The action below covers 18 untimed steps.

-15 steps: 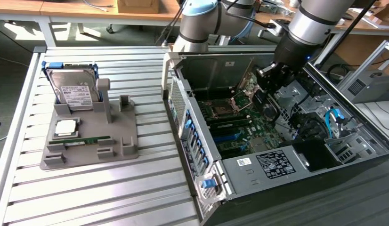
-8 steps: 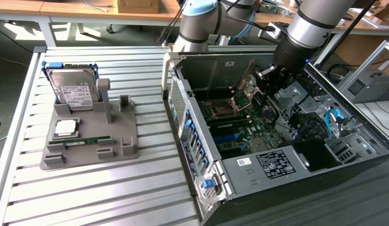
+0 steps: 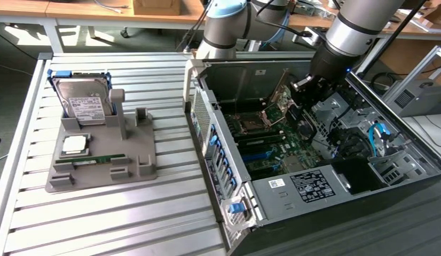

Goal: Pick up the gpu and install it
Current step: 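Pick up the gpu and move the gpu toward the slot, then insert the gpu into the slot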

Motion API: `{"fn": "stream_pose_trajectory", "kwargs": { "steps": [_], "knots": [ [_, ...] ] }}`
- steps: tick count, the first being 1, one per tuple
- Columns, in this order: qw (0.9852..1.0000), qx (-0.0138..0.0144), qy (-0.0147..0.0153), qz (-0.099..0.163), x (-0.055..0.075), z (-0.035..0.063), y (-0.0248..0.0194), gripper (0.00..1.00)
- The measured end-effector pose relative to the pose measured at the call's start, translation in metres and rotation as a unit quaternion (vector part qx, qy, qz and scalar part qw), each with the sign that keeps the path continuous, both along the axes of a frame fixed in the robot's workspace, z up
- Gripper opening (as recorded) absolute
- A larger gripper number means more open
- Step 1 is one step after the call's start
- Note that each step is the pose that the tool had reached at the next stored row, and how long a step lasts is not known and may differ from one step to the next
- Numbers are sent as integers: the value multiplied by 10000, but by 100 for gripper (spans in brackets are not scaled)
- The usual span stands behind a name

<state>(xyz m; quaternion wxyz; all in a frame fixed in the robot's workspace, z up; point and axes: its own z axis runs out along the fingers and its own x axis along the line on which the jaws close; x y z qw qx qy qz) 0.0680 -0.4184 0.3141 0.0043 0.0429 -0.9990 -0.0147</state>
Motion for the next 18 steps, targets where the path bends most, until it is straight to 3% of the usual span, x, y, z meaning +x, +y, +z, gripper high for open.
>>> {"fn": "stream_pose_trajectory", "kwargs": {
  "steps": [12,18],
  "knots": [
    [10000,0,0,14,0,0,0,27],
    [9999,-1,0,152,0,0,0,27]
  ]
}}
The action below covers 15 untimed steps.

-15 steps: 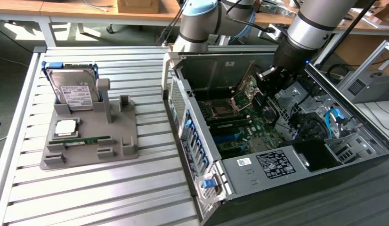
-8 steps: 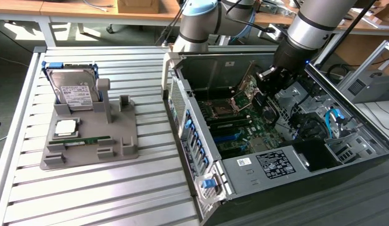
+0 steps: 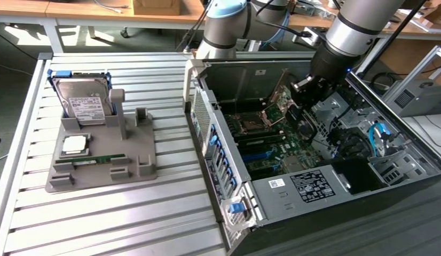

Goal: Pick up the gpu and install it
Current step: 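Insert the gpu into the slot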

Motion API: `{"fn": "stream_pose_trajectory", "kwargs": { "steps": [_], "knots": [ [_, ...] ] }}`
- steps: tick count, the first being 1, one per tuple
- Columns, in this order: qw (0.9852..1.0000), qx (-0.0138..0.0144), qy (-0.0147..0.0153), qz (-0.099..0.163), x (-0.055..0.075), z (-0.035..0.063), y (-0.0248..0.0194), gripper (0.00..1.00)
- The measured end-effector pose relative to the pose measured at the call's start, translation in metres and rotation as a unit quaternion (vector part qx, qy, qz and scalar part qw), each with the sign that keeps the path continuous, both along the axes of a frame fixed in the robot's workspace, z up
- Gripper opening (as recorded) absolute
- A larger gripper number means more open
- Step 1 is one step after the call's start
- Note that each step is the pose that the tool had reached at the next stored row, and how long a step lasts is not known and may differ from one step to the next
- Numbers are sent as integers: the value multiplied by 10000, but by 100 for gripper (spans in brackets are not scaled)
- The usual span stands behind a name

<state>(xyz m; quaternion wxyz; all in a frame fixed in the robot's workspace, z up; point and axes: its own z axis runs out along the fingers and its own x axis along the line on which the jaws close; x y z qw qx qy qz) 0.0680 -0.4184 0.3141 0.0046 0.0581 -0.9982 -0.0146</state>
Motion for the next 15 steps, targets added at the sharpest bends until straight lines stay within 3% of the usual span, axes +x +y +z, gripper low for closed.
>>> {"fn": "stream_pose_trajectory", "kwargs": {
  "steps": [9,15],
  "knots": [
    [9996,1,0,294,0,-1,0,27],
    [9983,1,0,578,0,0,0,27]
  ]
}}
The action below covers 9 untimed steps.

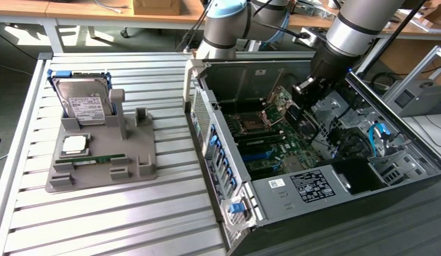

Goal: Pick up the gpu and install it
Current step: 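Insert the gpu into the slot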

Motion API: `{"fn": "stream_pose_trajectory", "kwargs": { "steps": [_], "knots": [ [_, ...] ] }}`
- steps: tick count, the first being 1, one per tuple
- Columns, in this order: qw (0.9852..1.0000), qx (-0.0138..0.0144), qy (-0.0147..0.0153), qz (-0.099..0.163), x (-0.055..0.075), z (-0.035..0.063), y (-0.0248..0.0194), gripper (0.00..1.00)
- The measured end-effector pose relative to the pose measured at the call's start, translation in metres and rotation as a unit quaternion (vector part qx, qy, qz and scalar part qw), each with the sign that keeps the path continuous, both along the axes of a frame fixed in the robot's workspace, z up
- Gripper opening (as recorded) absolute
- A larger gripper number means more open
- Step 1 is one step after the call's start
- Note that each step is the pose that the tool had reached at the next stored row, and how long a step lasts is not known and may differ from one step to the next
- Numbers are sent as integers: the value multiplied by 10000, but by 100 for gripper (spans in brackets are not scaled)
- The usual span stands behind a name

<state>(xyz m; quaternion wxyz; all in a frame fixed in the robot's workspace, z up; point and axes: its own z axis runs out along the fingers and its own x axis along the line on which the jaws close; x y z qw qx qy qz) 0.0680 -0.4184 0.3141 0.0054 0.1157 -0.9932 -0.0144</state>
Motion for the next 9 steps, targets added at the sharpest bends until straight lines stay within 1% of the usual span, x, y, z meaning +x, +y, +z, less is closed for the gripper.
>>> {"fn": "stream_pose_trajectory", "kwargs": {
  "steps": [5,9],
  "knots": [
    [9999,0,0,166,0,0,0,27],
    [9995,0,0,331,0,0,0,27]
  ]
}}
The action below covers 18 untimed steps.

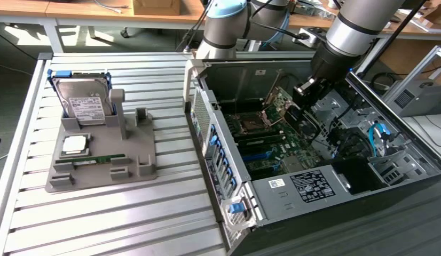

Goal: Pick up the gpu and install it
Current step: 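Insert the gpu into the slot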

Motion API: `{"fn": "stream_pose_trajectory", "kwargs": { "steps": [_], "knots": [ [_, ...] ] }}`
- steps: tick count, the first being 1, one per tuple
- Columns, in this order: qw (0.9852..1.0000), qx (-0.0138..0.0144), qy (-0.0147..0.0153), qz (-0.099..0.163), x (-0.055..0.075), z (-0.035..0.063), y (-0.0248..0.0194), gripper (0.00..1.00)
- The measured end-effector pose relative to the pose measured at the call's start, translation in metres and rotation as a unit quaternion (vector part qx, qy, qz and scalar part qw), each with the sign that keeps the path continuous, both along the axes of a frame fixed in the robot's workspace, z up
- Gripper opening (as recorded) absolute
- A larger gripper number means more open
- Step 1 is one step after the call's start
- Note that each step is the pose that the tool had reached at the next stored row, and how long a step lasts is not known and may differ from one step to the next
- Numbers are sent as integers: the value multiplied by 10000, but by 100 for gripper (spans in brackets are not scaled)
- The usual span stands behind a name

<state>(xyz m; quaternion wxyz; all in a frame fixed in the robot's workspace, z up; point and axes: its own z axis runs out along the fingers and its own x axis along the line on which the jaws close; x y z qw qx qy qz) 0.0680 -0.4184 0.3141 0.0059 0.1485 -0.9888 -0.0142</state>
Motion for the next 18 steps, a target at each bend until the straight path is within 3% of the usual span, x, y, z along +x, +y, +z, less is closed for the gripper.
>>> {"fn": "stream_pose_trajectory", "kwargs": {
  "steps": [8,18],
  "knots": [
    [9996,0,0,293,0,0,0,27],
    [9971,0,0,766,0,0,0,27]
  ]
}}
